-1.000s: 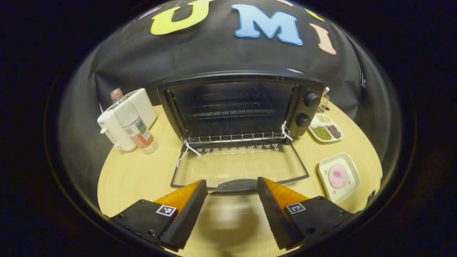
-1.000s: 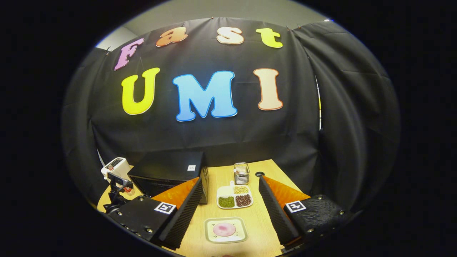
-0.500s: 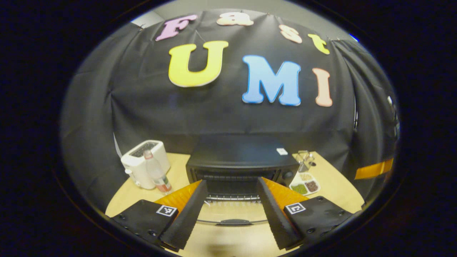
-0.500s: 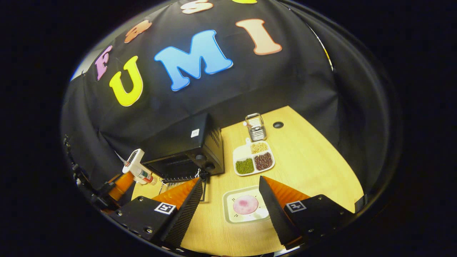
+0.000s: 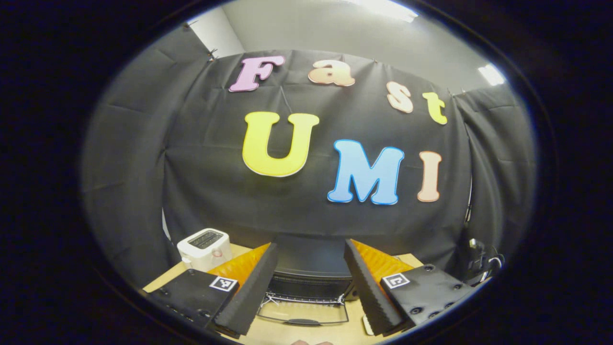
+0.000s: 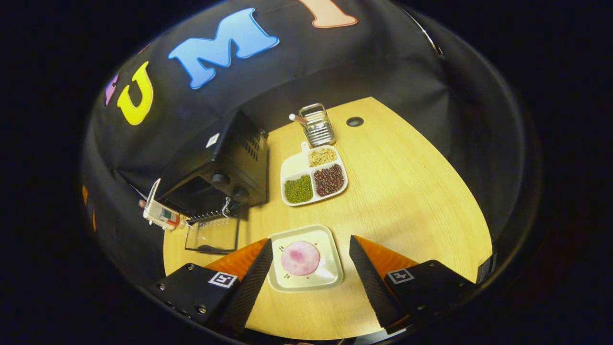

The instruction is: Open the electric oven with the left hand, put the food in, and close the electric oven.

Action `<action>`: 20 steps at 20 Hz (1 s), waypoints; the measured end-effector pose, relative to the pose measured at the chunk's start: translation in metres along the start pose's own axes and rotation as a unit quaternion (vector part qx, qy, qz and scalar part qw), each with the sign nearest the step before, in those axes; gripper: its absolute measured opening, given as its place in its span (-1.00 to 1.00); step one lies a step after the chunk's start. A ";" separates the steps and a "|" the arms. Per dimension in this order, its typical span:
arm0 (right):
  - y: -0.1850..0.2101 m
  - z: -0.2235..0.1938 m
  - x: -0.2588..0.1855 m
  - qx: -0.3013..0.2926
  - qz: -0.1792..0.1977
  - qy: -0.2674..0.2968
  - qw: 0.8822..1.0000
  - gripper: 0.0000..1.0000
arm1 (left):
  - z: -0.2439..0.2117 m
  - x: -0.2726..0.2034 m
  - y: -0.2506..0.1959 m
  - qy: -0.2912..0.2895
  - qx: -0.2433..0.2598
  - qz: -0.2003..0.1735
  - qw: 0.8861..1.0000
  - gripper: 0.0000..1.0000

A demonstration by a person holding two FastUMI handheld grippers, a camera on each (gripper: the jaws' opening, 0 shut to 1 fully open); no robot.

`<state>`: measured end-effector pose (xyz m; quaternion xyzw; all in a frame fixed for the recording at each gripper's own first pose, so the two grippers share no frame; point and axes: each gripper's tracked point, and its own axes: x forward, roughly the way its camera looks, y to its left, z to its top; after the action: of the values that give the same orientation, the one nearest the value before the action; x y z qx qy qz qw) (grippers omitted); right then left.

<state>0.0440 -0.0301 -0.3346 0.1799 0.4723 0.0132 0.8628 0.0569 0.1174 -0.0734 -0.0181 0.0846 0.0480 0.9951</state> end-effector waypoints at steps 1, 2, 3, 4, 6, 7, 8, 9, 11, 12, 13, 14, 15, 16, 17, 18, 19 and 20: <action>-0.002 -0.003 0.012 -0.009 -0.007 0.013 1.000 0.95 | 0.006 -0.002 -0.002 -0.008 0.009 -0.001 1.000 0.97; -0.007 -0.007 0.022 -0.018 -0.015 0.026 0.999 0.94 | 0.012 -0.006 -0.005 -0.015 0.015 -0.003 1.000 0.97; -0.011 -0.012 0.029 -0.027 -0.024 0.041 0.998 0.94 | 0.013 -0.007 -0.005 -0.017 0.023 -0.002 1.000 0.97; -0.014 -0.016 0.038 -0.035 -0.029 0.056 0.997 0.95 | 0.017 -0.011 -0.001 -0.021 0.031 0.004 0.999 0.97; -0.024 -0.022 0.053 -0.055 -0.047 0.074 0.995 0.96 | 0.020 -0.014 0.003 -0.028 0.041 0.009 0.999 0.97; -0.028 -0.027 0.061 -0.066 -0.055 0.083 0.993 0.96 | 0.019 -0.017 0.004 -0.028 0.042 0.010 0.999 0.99; -0.033 -0.030 0.067 -0.076 -0.065 0.092 0.991 0.96 | 0.018 -0.018 0.007 -0.026 0.042 0.013 0.999 0.99; -0.035 -0.035 0.072 -0.084 -0.070 0.100 0.989 0.96 | 0.016 -0.019 0.013 -0.023 0.041 0.016 0.999 0.99; -0.039 -0.042 0.082 -0.100 -0.080 0.116 0.985 0.96 | 0.010 -0.022 0.025 -0.015 0.037 0.030 0.999 0.89; -0.039 -0.044 0.087 -0.108 -0.082 0.121 0.983 0.96 | 0.009 -0.023 0.031 -0.012 0.034 0.037 0.999 0.99; -0.042 -0.046 0.090 -0.116 -0.087 0.127 0.981 0.96 | 0.006 -0.025 0.036 -0.009 0.031 0.043 0.999 0.97; -0.046 -0.046 0.095 -0.126 -0.096 0.131 0.979 0.96 | 0.005 -0.026 0.041 -0.005 0.028 0.049 0.998 0.99; -0.050 -0.048 0.098 -0.136 -0.105 0.138 0.976 0.95 | 0.001 -0.028 0.045 -0.001 0.026 0.053 0.998 0.99; -0.045 -0.045 0.099 -0.131 -0.097 0.135 0.977 0.95 | -0.002 -0.028 0.049 0.003 0.025 0.057 0.998 0.99; -0.046 -0.046 0.102 -0.129 -0.098 0.139 0.977 0.92 | -0.003 -0.029 0.052 0.005 0.024 0.061 0.998 0.90; -0.046 -0.043 0.102 -0.131 -0.095 0.139 0.977 0.90 | -0.005 -0.029 0.054 0.007 0.023 0.064 0.998 0.90; -0.046 -0.042 0.101 -0.141 -0.092 0.142 0.975 0.87 | -0.008 -0.030 0.056 0.009 0.020 0.066 0.998 0.89; -0.044 -0.042 0.102 -0.152 -0.085 0.149 0.973 0.74 | -0.009 -0.031 0.056 0.011 0.017 0.066 0.998 0.90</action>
<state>0.0597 -0.0388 -0.4518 0.0019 0.6014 0.0382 0.7980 0.0190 0.1700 -0.0785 0.0035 0.0978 0.1119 0.9889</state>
